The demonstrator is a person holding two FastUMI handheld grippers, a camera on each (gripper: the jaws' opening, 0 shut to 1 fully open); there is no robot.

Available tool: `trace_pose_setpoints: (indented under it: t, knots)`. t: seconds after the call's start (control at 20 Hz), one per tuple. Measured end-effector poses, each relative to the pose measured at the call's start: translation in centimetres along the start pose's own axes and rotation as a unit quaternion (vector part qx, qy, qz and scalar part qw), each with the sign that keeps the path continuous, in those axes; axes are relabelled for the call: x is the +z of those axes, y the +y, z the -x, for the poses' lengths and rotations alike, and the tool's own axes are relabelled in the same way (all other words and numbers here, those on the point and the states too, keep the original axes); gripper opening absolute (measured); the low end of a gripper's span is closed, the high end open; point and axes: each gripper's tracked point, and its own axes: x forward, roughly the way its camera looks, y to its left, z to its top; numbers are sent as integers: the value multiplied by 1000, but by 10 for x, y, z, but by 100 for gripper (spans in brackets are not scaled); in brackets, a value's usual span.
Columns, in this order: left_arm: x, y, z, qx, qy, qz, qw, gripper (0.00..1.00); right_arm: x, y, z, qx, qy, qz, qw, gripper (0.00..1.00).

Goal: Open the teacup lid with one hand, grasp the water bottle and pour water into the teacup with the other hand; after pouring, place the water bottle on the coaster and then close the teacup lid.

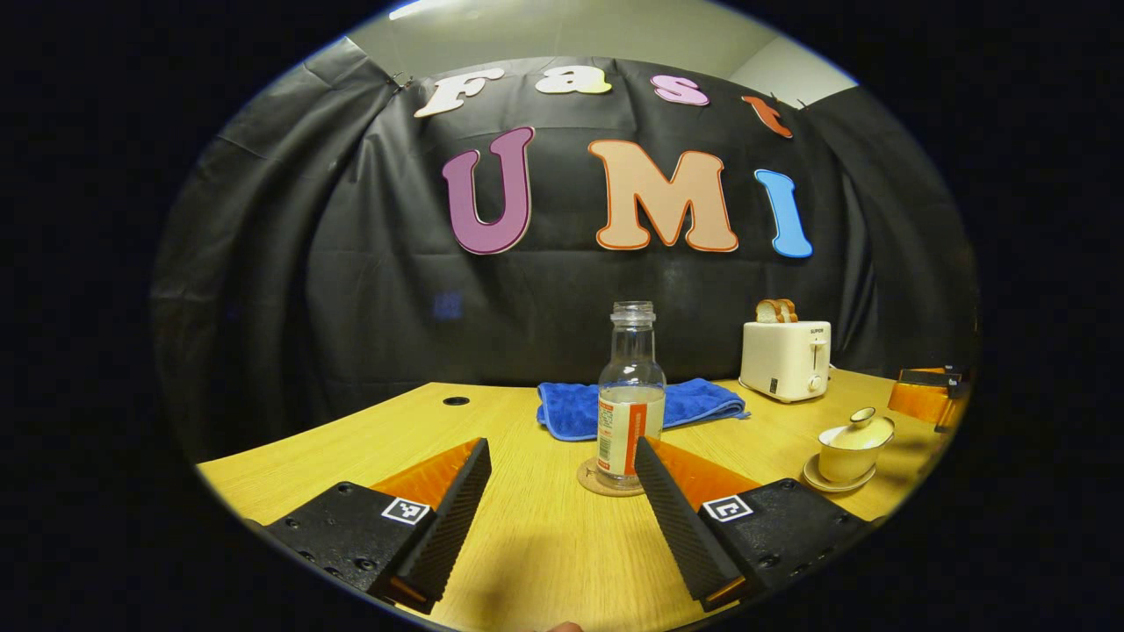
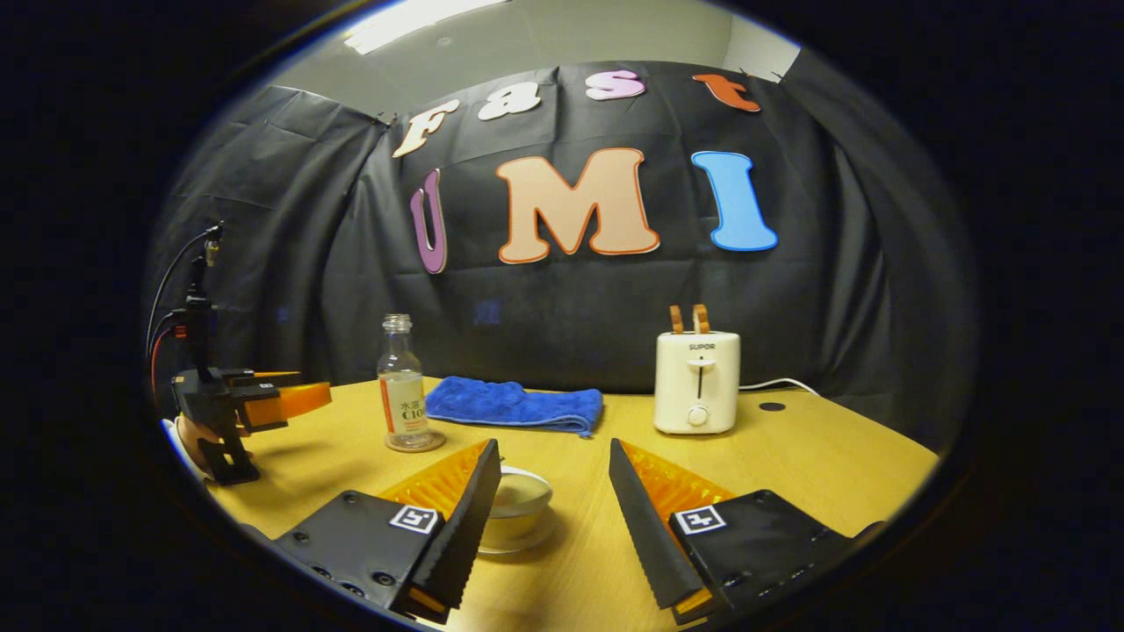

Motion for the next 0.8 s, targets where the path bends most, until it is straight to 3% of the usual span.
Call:
trace_pose_setpoints:
  t: [0.1, 0.4, 0.55, 0.8]
  knots:
    - [0, 0, 2, 3, 0, 0, 1000, 100, 1, -13, 4, -24, -1, 1, 1000, 82]
    - [0, 0, 9, 19, 1, -1, 1000, 96, 3, -41, 16, -71, -4, 3, 997, 78]
    - [1, -1, 11, 20, 0, -1, 1000, 96, 3, -44, 19, -78, -4, 3, 997, 85]
    - [0, -2, 11, 18, 0, -1, 1000, 99, 4, -49, 20, -89, -5, 4, 996, 78]
